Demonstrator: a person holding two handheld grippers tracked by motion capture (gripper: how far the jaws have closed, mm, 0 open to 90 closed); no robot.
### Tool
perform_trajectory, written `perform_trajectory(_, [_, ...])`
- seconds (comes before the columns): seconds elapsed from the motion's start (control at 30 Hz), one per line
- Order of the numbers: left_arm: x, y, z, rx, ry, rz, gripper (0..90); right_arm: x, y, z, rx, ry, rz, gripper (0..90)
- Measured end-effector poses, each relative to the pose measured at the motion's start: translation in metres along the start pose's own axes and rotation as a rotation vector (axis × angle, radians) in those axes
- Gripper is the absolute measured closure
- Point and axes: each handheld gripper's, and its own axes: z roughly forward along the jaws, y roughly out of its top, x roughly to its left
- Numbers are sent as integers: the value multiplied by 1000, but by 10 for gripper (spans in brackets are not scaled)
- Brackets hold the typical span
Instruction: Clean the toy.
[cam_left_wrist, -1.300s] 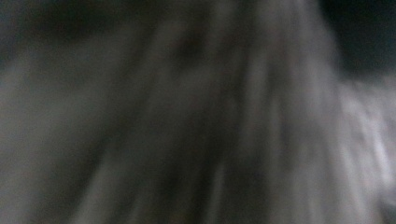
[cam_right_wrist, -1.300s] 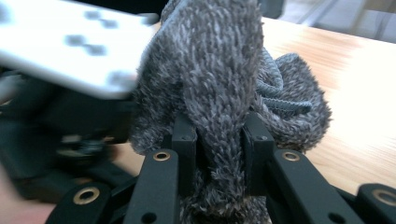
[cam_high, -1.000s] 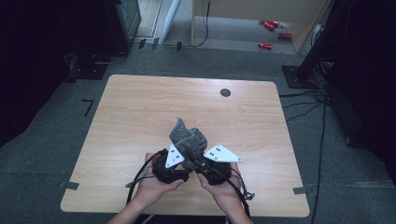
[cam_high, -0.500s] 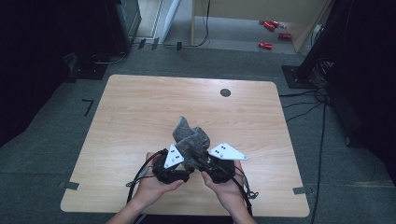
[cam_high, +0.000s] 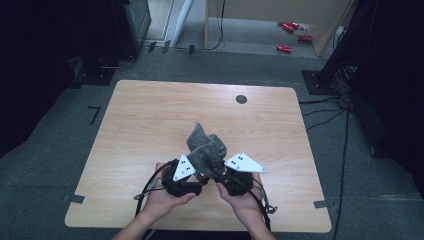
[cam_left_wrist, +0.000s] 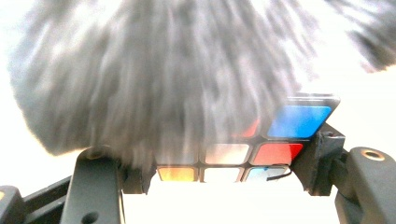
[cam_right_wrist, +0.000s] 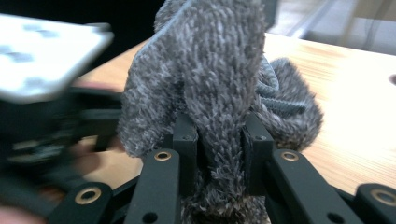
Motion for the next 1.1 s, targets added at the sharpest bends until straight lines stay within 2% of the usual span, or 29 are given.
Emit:
perform_trajectory(0.07, [0, 0, -1, -13, -2, 6, 352, -15, -1, -1, 2, -3, 54, 734])
perform_trajectory(0.1, [2, 0, -2, -23, -9, 0, 352, -18, -1, -2, -3, -11, 58, 734])
perform_trajectory(0.17, [5, -1, -5, -56, -25, -16, 352, -26, 1, -5, -21, -15, 99, 735])
perform_trajectory(0.2, [5, -1, -5, -56, -25, -16, 352, -26, 1, -5, -21, -15, 99, 735])
perform_trajectory(0.23, [8, -2, -8, -76, -37, -19, 352, -32, 1, -6, -31, -21, 126, 735])
perform_trajectory(0.27, [12, -3, -13, -121, -66, -23, 352, -41, 0, -8, -43, -40, 161, 736])
perform_trajectory(0.3, [12, -3, -13, -121, -66, -23, 352, -41, 0, -8, -43, -40, 161, 736])
perform_trajectory(0.37, [14, -4, -15, -146, -81, -23, 352, -45, -2, -8, -47, -12, 188, 736])
perform_trajectory(0.4, [14, -5, -16, -159, -80, -26, 352, -41, -2, -7, -61, 65, 201, 735])
perform_trajectory(0.43, [14, -5, -16, -159, -80, -26, 352, -37, -2, -6, -60, 97, 197, 735])
perform_trajectory(0.47, [14, -5, -15, -167, -86, -32, 352, -37, -2, -6, -60, 97, 197, 735])
perform_trajectory(0.53, [16, -7, -16, -187, -110, -39, 351, -28, -5, 0, -37, 119, 172, 741])
perform_trajectory(0.6, [18, -8, -16, -185, -119, -41, 351, -28, -7, 2, -30, 123, 174, 742])
perform_trajectory(0.73, [22, -12, -9, -183, -146, -83, 318, -30, -12, 6, 16, 133, 176, 747])
perform_trajectory(0.8, [22, -12, -9, -179, -149, -82, 313, -28, -12, 6, 16, 138, 169, 750])
perform_trajectory(0.87, [21, -13, -8, -173, -151, -52, 312, -20, -9, 4, 14, 165, 140, 753])
perform_trajectory(0.9, [21, -13, -8, -173, -151, -52, 318, -18, -8, 3, 13, 170, 131, 753])
perform_trajectory(0.93, [17, -13, -8, -168, -146, -19, 330, -16, -7, 3, 13, 175, 125, 753])
perform_trajectory(0.97, [17, -13, -8, -168, -146, -19, 338, -16, -7, 3, 13, 175, 125, 753])
perform_trajectory(1.03, [13, -13, -7, -166, -117, 9, 338, -12, -6, 2, 18, 191, 116, 754])
perform_trajectory(1.07, [13, -12, -8, -170, -111, 13, 341, -9, -6, 1, 15, 170, 96, 754])
perform_trajectory(1.1, [13, -12, -8, -170, -111, 13, 342, -9, -6, 1, 15, 170, 96, 754])
